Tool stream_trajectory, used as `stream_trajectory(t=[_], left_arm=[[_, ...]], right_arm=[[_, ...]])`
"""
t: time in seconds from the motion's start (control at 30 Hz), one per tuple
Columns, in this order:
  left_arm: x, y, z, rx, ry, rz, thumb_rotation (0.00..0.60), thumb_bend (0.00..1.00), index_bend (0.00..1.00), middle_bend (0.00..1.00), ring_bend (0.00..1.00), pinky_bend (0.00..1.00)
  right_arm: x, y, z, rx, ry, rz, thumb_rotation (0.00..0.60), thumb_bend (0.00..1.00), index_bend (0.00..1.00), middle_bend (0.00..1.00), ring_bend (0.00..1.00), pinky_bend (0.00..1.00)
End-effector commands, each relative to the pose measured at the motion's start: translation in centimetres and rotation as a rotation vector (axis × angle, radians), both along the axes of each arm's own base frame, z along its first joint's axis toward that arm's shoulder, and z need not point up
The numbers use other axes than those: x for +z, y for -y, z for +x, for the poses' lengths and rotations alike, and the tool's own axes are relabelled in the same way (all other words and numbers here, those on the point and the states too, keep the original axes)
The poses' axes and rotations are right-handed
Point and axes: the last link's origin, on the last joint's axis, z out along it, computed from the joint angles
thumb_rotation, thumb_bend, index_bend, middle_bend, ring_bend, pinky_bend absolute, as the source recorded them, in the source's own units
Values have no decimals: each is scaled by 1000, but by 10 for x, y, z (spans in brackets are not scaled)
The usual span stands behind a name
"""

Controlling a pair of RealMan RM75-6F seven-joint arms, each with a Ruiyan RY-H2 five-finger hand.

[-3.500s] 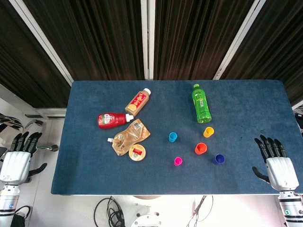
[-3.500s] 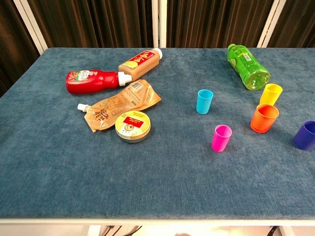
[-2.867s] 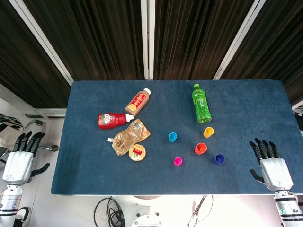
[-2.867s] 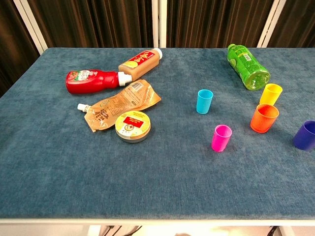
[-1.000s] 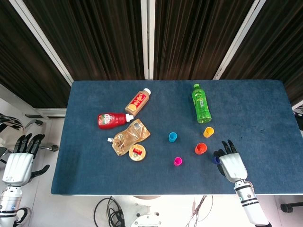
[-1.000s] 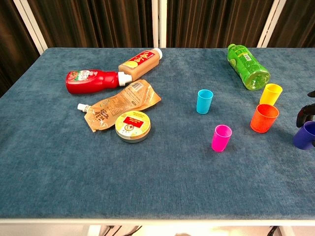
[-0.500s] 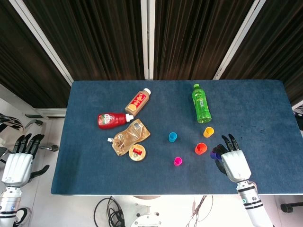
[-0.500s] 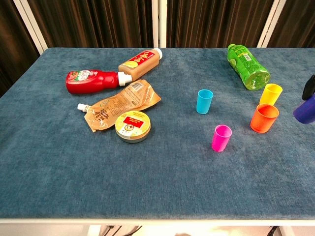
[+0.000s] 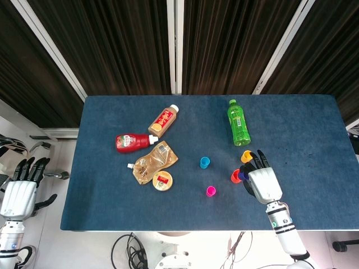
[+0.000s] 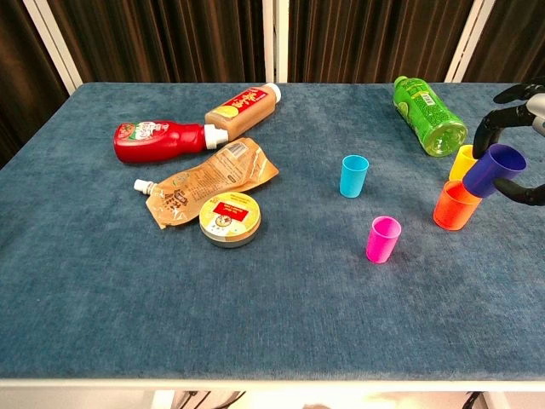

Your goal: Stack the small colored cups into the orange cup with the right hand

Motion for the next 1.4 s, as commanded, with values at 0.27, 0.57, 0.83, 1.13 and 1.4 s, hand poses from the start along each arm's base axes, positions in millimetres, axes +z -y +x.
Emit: stream_trajectory(t=[0.27, 0.57, 0.83, 1.13, 1.4], left_arm=[[1, -1, -3, 4, 8, 6, 600, 134, 80, 100, 0, 61], [0, 1, -4, 0, 26, -9, 600, 135, 80, 100, 0, 60], [3, 1, -4, 0, 35, -2, 600, 135, 80, 100, 0, 60], [1, -1, -3, -6, 33, -10, 600, 135, 80, 99, 0, 60], [1, 1, -4, 0, 34, -13, 600, 135, 80, 100, 0, 60]], right_arm=[[-8, 4, 2, -7, -22, 13, 600, 331, 442, 416, 98, 0], [-13, 6, 0, -20, -39, 75, 600, 323, 275, 272, 62, 0], [-6, 8, 3, -9, -14, 72, 600, 292, 13, 48, 0, 0], [10, 34, -9, -72, -76, -33, 600, 292, 31, 117, 0, 0], [1, 64, -23, -143, -138, -24, 600, 286, 114, 161, 0, 0]])
